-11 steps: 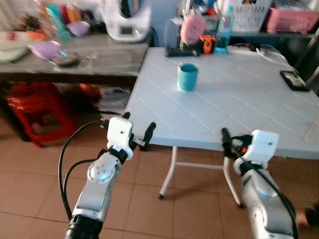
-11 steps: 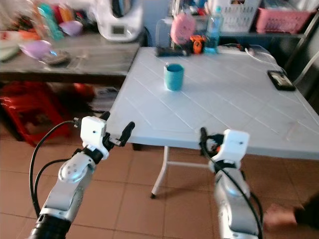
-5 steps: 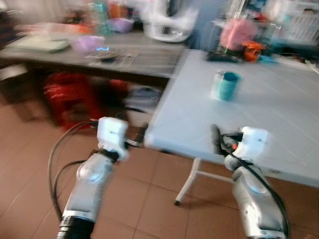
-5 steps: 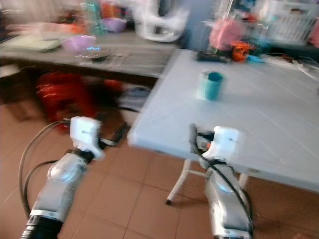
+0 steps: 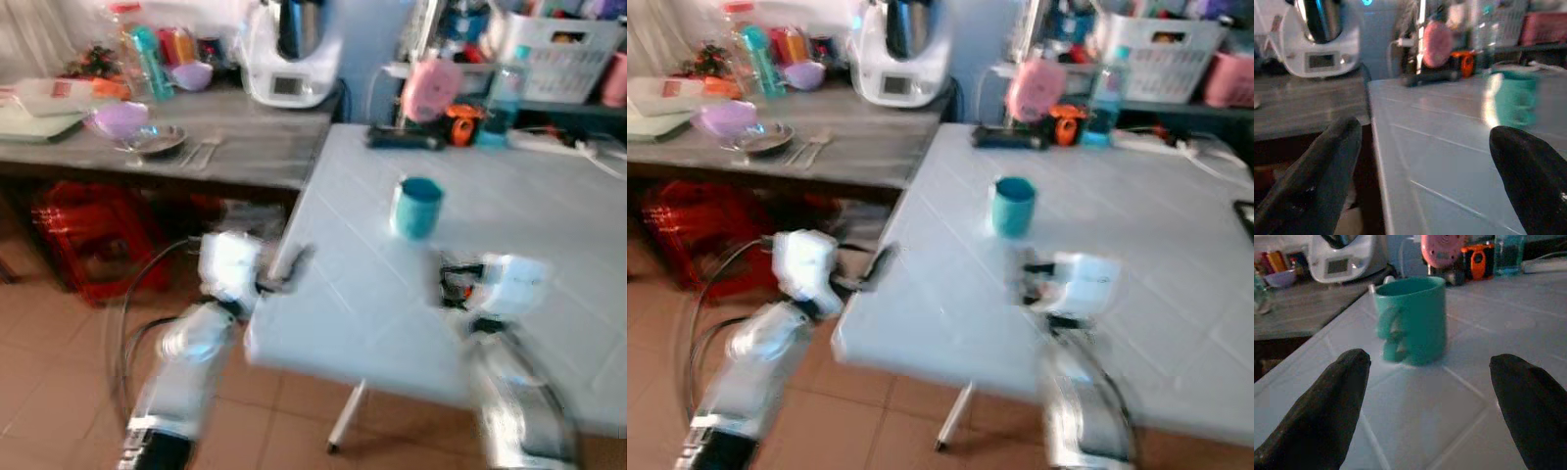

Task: Setting the table

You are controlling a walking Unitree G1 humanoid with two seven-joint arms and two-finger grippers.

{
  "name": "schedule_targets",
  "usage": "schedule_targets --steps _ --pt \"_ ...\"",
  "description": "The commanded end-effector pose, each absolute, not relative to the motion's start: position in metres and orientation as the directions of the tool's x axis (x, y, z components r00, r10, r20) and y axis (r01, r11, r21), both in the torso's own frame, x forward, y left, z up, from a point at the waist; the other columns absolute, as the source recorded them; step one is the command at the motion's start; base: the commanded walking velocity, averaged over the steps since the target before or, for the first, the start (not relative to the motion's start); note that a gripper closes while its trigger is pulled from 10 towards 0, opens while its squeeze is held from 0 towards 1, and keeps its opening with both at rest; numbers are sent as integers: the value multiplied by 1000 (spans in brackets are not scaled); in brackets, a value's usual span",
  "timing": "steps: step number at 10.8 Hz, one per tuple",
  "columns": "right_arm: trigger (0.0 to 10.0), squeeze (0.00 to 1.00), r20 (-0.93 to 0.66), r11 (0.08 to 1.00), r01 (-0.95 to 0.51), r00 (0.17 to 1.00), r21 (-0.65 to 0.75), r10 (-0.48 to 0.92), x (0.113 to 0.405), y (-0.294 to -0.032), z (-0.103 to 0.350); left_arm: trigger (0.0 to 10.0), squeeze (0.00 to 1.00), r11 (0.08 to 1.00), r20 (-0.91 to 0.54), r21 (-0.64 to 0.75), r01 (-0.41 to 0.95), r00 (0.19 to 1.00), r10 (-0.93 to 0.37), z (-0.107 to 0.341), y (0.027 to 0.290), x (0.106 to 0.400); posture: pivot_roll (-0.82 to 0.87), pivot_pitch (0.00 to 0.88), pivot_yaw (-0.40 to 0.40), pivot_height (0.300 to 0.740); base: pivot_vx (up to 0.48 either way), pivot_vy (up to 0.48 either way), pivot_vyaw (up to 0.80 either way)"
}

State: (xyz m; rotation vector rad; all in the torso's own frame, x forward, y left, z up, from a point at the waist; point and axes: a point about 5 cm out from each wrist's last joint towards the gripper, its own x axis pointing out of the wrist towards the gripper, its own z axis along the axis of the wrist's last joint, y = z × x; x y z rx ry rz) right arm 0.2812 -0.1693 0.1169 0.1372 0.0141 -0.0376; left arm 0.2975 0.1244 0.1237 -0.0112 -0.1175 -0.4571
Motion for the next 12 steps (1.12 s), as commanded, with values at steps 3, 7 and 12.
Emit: schedule_targets --steps 3,7,12 --pt "10000 0 -15 991 64 998 122 -62 280 -180 119 10000 0 877 148 8 481 867 -476 128 114 294 -10 0 18 740 80 0 0" --pt "10000 0 -25 992 52 998 117 -50 278 -176 116 10000 0 856 111 8 518 850 -515 118 123 283 -12 0 16 740 0 0 0" --pt "10000 0 -38 994 1 999 108 3 283 -161 114 10000 0 763 100 -54 644 764 -637 116 118 267 -5 0 23 740 0 0 0"
